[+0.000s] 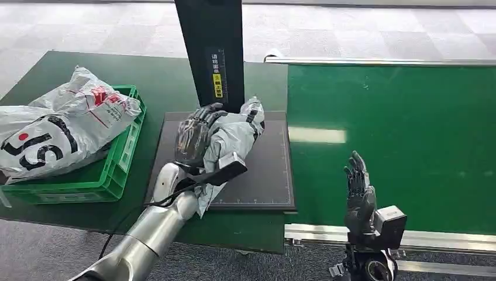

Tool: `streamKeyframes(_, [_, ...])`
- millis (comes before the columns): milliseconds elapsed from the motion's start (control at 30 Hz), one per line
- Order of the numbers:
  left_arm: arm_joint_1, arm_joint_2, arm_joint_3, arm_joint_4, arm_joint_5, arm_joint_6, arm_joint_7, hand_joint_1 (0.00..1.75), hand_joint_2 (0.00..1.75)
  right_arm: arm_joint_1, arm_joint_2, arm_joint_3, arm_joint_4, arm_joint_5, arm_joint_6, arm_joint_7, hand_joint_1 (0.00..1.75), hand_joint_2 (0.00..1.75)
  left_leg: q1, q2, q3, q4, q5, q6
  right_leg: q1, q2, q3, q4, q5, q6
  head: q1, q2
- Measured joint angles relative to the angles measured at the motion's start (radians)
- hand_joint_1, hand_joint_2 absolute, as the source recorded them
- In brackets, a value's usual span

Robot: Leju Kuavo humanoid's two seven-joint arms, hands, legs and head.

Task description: Moved the parcel from conveyor to table for the left to box.

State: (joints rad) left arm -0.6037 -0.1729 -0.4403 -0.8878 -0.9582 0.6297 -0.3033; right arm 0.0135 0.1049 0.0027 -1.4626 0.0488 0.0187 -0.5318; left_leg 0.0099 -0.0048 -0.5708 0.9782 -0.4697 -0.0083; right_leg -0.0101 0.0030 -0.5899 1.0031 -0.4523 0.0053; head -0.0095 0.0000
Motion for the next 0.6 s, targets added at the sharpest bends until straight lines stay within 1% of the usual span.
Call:
streamKeyframes(100, [0.034, 0.049, 0.061, -0.147, -0.086, 0.039, 0.027, 1.75, 1.75, 0.021, -0.002, -0.004, -0.01, -0.004, -0.01, -0.007, 0.0, 0.0, 0.0, 0.0, -0.001, 0.0, 0.0, 0.0, 0.0, 0.0, -0.001, 0.0, 0.0, 0.0, 0.0, 0.0])
streamKeyframes(200, [0.047, 0.109, 0.146, -0.253, -0.231, 0.036, 0.134, 1.75, 1.75, 0.04, -0.005, -0.005, -0.021, 0.0, -0.014, -0.008, 0.0, 0.0, 0.0, 0.002, -0.001, 0.0, 0.0, 0.0, 0.0, 0.001, -0.002, 0.0, 0.0, 0.0, 0.0, 0.0])
streamKeyframes(300, [0.029, 0.185, 0.242, -0.318, -0.235, 0.028, 0.172, 1.75, 1.75, 0.054, -0.012, -0.008, -0.027, 0.0, -0.014, -0.009, 0.0, 0.0, 0.0, 0.005, -0.001, 0.0, 0.0, 0.0, 0.001, 0.002, -0.002, 0.0, 0.0, 0.0, 0.0, 0.0])
streamKeyframes(367, [0.008, 0.227, 0.291, -0.333, -0.221, 0.025, 0.161, 1.75, 1.75, 0.056, -0.015, -0.012, -0.027, 0.0, -0.014, -0.009, 0.0, 0.0, 0.0, 0.004, -0.001, 0.0, 0.001, 0.0, 0.001, 0.002, -0.002, 0.0, 0.0, 0.0, 0.0, 0.0])
streamKeyframes(467, [-0.004, 0.262, 0.349, -0.357, -0.204, 0.036, 0.12, 1.75, 1.75, 0.056, -0.016, -0.013, -0.027, -0.003, -0.014, -0.01, 0.0, 0.0, 0.0, 0.004, -0.001, 0.0, 0.001, -0.001, 0.001, 0.002, -0.001, 0.0, 0.0, 0.0, 0.0, 0.0])
streamKeyframes(533, [-0.003, 0.265, 0.383, -0.381, -0.205, 0.039, 0.07, 1.75, 1.75, 0.055, -0.016, -0.013, -0.027, -0.004, -0.014, -0.01, 0.0, 0.0, 0.0, 0.004, -0.001, 0.0, 0.001, -0.001, 0.0, 0.002, -0.001, 0.0, 0.0, 0.0, 0.0, 0.0])
streamKeyframes(600, [-0.002, 0.258, 0.429, -0.409, -0.207, 0.039, -0.011, 1.75, 1.75, 0.054, -0.016, -0.013, -0.027, -0.005, -0.014, -0.012, 0.0, 0.0, 0.0, 0.004, -0.001, 0.0, 0.001, 0.0, 0.0, 0.002, -0.001, 0.0, 0.0, 0.0, 0.0, 0.0])
